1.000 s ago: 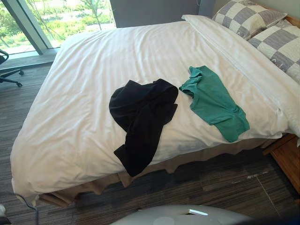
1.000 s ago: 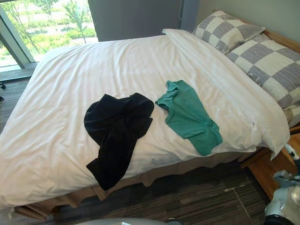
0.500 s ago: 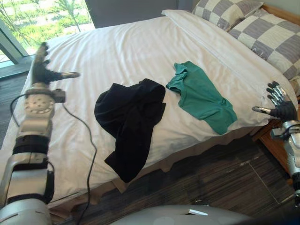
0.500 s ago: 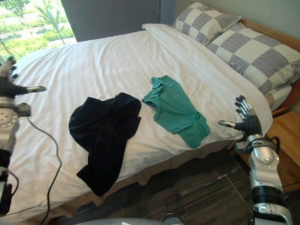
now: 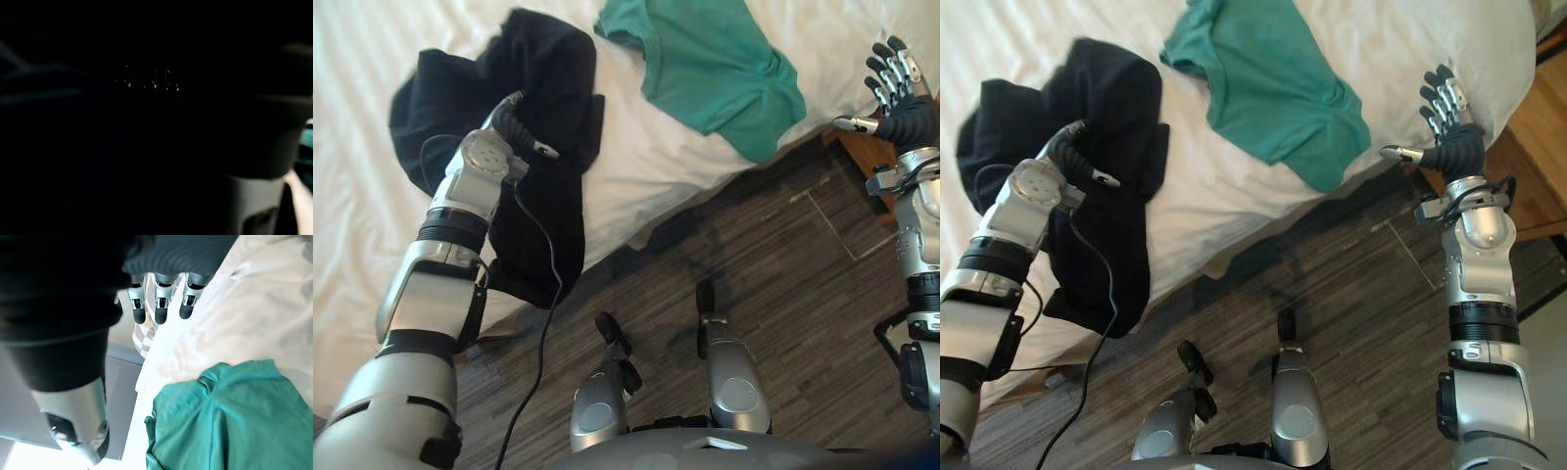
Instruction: Tidy the bed and pick cloth on bed and put in laundry
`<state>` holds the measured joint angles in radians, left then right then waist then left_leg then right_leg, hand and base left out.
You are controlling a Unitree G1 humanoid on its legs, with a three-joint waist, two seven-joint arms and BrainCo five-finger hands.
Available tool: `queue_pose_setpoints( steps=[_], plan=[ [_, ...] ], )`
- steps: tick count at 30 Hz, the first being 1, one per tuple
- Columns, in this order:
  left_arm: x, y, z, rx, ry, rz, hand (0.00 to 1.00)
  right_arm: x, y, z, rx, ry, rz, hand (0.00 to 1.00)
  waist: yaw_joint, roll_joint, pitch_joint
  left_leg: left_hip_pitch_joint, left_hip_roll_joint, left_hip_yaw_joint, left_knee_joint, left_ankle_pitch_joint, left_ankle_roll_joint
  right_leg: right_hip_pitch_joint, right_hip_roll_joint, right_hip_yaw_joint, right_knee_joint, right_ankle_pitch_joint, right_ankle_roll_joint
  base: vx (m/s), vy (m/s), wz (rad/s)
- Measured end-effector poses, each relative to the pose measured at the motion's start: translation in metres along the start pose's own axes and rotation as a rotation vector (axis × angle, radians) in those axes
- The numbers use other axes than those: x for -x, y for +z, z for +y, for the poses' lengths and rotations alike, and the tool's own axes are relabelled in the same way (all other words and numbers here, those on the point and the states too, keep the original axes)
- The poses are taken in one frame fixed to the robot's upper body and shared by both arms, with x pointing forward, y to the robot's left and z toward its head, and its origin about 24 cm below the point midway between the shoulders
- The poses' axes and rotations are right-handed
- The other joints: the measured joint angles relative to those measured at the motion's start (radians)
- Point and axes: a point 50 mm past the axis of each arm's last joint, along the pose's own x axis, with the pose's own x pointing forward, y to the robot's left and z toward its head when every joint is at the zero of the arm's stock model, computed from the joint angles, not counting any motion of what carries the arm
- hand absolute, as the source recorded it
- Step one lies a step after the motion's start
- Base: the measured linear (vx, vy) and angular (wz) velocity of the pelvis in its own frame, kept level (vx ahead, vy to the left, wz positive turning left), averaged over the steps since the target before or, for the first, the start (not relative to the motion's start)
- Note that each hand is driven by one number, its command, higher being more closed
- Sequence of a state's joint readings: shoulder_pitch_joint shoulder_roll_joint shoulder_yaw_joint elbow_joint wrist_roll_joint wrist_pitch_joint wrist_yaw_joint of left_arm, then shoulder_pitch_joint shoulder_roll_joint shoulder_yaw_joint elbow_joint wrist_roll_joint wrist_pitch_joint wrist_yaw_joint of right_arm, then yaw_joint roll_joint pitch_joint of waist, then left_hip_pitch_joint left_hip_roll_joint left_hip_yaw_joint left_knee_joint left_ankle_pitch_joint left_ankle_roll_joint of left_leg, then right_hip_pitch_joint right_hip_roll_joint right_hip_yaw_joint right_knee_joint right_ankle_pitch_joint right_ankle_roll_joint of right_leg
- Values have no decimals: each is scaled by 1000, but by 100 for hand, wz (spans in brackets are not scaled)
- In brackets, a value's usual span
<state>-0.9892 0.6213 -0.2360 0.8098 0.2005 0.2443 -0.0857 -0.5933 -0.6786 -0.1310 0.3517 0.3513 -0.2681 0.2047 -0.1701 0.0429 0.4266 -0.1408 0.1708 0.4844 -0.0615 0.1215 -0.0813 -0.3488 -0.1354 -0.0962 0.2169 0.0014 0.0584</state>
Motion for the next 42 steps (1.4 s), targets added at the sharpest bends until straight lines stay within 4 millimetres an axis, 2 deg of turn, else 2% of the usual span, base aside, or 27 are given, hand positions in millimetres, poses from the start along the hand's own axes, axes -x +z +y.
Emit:
queue_pose_setpoints(
  steps=[1,2,6,11,14,15,16,17,18,20,22,23,24,25,26,28,29,31,33,35,36,38,39,40,42],
  plan=[
    [0,2,2,-24,-12,15,0,-1,4,2,2,9,-18,0,1,-1,8,-5,4,4,9,0,0,-7,0,2,12,-3,0,-10,-20,7],
    [0,3,2,-58,-38,39,100,-2,11,4,5,20,-43,0,3,-3,11,-19,8,15,16,-2,-2,-18,-1,3,28,-17,0,-19,-28,8],
    [2,3,4,-130,-41,76,100,-5,28,8,13,37,-106,0,13,-4,12,-37,27,60,29,-23,-4,-59,-10,3,84,-49,1,-3,-54,-1],
    [5,-8,13,-165,-16,110,100,-4,33,-1,75,9,-95,0,13,-1,10,-32,29,73,32,-24,0,-67,-16,-2,113,-70,16,82,-60,2],
    [10,-14,5,-102,-19,21,100,-5,38,-11,166,-34,-93,0,25,3,8,-43,31,63,46,-22,-2,-73,-23,-17,139,-92,21,118,-73,20],
    [16,-24,-3,4,-52,-38,100,-6,40,-13,210,-65,-87,0,29,13,2,-52,35,49,50,-22,-3,-72,-26,-35,147,-99,21,119,-86,30],
    [25,-36,-13,99,-81,-83,100,-6,40,-16,244,-95,-76,0,45,18,-1,-52,39,44,51,-19,-6,-71,-26,-53,156,-101,22,146,-96,26],
    [29,-40,-20,157,-99,-112,100,-7,41,-18,272,-112,-63,0,55,20,-2,-52,40,41,55,-19,-7,-70,-26,-61,161,-101,21,172,-88,25],
    [40,-46,-36,260,-137,-168,100,-9,41,-23,316,-142,-33,0,74,26,-5,-53,40,24,69,-18,-6,-63,-31,-76,172,-109,21,118,-54,34],
    [62,-63,-68,443,-218,-208,100,-16,46,-24,373,-187,-20,0,82,36,-11,-55,36,-7,83,-18,-5,-39,-44,-106,187,-132,21,111,-77,55],
    [97,-83,-108,661,-352,-206,100,-27,50,-32,452,-244,3,0,105,63,-21,-59,36,-56,90,-18,-4,-19,-47,-140,198,-134,21,126,-90,64],
    [123,-88,-139,777,-509,-196,100,-34,51,-49,533,-293,71,0,124,84,-22,-81,32,-94,114,-18,-4,-6,-58,-159,205,-141,23,64,-33,72],
    [135,-92,-154,799,-588,-167,100,-37,52,-58,562,-319,97,0,128,94,-22,-92,30,-116,121,-18,-4,0,-63,-169,205,-145,24,55,-30,75],
    [154,-99,-178,832,-708,-99,100,-40,54,-70,589,-355,133,0,137,107,-17,-99,26,-138,121,-18,-4,5,-66,-177,203,-148,23,30,-4,75],
    [192,-118,-214,906,-887,80,100,-45,58,-85,626,-399,190,0,146,123,-11,-124,17,-173,127,-18,-4,7,-76,-197,200,-158,23,29,2,61],
    [228,-125,-242,970,-1031,222,100,-44,55,-100,678,-430,265,0,172,134,-1,-140,13,-196,128,-18,-4,5,-77,-203,195,-159,23,12,15,50],
    [247,-115,-248,1085,-1074,230,100,-36,49,-118,723,-469,354,0,193,152,5,-159,8,-227,132,-17,-2,9,-82,-222,191,-159,23,-5,27,46],
    [253,-98,-248,1211,-1118,203,100,-31,42,-129,746,-492,431,0,223,171,14,-162,-3,-242,132,-15,0,10,-90,-227,191,-159,23,-44,40,24],
    [251,-90,-246,1277,-1129,189,100,-32,38,-130,759,-485,461,0,227,187,14,-179,-16,-251,131,-7,10,4,-103,-240,183,-160,22,-70,46,12],
    [248,-88,-242,1328,-1123,198,100,-27,35,-138,769,-500,506,0,230,196,16,-215,-33,-260,129,8,19,-25,-117,-246,178,-167,22,-91,56,19],
    [246,-90,-240,1342,-1115,213,100,-21,34,-146,788,-515,545,0,235,214,26,-233,-36,-277,121,18,21,-41,-119,-252,184,-166,21,-122,52,18],
    [244,-97,-238,1332,-1106,240,100,-18,36,-153,785,-536,556,0,244,217,29,-246,-45,-279,84,42,22,-83,-129,-250,208,-166,20,-123,43,14],
    [243,-99,-237,1328,-1098,246,100,-20,44,-157,772,-553,541,0,249,218,29,-260,-51,-281,67,55,22,-112,-136,-248,223,-166,20,-94,17,12],
    [239,-100,-237,1330,-1093,248,100,-17,48,-163,780,-564,548,100,260,218,29,-268,-58,-282,56,67,24,-133,-145,-246,240,-167,19,-83,8,9],
    [235,-100,-235,1327,-1088,236,100,-15,51,-166,801,-551,558,100,270,218,29,-273,-66,-284,36,83,24,-156,-155,-243,257,-170,13,-57,-5,9]
  ],
)
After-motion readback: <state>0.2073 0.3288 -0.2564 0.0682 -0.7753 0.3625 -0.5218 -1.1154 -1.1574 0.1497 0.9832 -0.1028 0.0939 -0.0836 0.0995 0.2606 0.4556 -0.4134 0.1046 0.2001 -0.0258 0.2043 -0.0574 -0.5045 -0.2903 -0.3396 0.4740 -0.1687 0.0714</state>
